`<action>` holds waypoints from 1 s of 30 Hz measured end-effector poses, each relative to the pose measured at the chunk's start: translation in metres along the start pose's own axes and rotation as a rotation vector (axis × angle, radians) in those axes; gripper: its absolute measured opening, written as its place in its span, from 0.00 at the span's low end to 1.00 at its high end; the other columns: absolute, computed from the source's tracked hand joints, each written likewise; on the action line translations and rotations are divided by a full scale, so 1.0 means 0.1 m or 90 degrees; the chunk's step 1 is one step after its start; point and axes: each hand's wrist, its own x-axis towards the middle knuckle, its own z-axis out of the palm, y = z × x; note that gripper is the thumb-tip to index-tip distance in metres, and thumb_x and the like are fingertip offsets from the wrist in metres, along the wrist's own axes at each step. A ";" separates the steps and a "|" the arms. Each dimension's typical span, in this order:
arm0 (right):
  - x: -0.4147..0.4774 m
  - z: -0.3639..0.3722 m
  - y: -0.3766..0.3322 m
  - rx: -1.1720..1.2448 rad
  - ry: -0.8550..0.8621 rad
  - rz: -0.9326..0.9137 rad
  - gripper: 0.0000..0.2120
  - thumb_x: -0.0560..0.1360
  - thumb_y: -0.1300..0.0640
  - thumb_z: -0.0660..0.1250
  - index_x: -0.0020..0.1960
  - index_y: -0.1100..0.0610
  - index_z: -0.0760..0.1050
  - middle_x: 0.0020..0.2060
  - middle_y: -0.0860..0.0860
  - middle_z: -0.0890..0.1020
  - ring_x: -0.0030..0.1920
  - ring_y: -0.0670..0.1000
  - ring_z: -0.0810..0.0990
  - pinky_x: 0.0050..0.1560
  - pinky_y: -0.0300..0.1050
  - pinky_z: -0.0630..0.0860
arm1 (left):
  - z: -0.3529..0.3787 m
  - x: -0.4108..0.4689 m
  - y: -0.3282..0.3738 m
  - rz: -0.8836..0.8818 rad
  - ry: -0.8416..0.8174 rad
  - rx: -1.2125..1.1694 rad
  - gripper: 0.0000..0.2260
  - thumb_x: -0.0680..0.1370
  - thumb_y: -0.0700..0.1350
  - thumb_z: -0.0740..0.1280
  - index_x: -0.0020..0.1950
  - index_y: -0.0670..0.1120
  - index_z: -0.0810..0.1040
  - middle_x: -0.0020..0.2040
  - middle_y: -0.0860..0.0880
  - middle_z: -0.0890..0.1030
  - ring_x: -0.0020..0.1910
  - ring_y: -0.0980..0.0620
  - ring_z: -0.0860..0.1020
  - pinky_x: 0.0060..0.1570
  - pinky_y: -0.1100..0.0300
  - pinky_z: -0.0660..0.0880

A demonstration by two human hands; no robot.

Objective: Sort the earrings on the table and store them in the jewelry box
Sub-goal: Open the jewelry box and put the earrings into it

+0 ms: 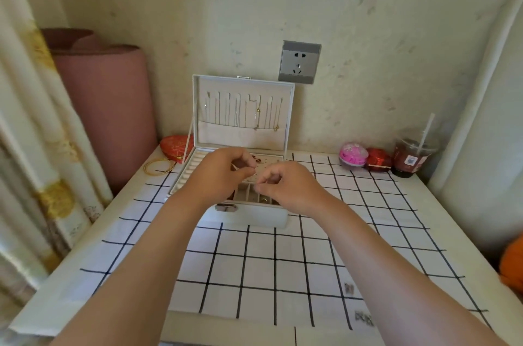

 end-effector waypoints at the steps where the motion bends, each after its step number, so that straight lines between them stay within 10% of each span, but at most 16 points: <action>1: 0.00 0.02 0.00 -0.019 -0.006 -0.004 0.06 0.72 0.52 0.75 0.38 0.44 0.82 0.29 0.33 0.78 0.33 0.34 0.76 0.39 0.35 0.69 | 0.02 0.01 -0.02 -0.004 -0.006 -0.003 0.03 0.77 0.44 0.71 0.47 0.52 0.81 0.42 0.56 0.81 0.40 0.61 0.77 0.42 0.70 0.71; 14: -0.04 -0.05 0.00 -0.122 -0.015 -0.033 0.07 0.77 0.54 0.69 0.48 0.43 0.84 0.44 0.38 0.81 0.47 0.42 0.80 0.53 0.44 0.79 | 0.08 -0.01 -0.14 0.018 -0.059 0.098 0.05 0.78 0.45 0.69 0.50 0.55 0.82 0.43 0.59 0.81 0.42 0.60 0.77 0.46 0.59 0.76; 22: -0.04 0.04 -0.06 -0.336 -0.071 -0.112 0.14 0.79 0.55 0.61 0.55 0.42 0.83 0.49 0.47 0.76 0.47 0.52 0.78 0.45 0.45 0.73 | 0.10 -0.10 -0.14 0.020 -0.048 0.239 0.05 0.73 0.54 0.71 0.48 0.60 0.81 0.47 0.56 0.76 0.53 0.52 0.71 0.52 0.54 0.72; 30: -0.14 -0.22 0.05 -0.153 0.017 -0.070 0.09 0.78 0.54 0.67 0.53 0.43 0.83 0.48 0.39 0.78 0.51 0.42 0.78 0.54 0.41 0.74 | 0.11 -0.10 0.05 -0.001 -0.050 0.300 0.09 0.75 0.52 0.67 0.53 0.59 0.81 0.52 0.55 0.76 0.58 0.50 0.71 0.59 0.52 0.69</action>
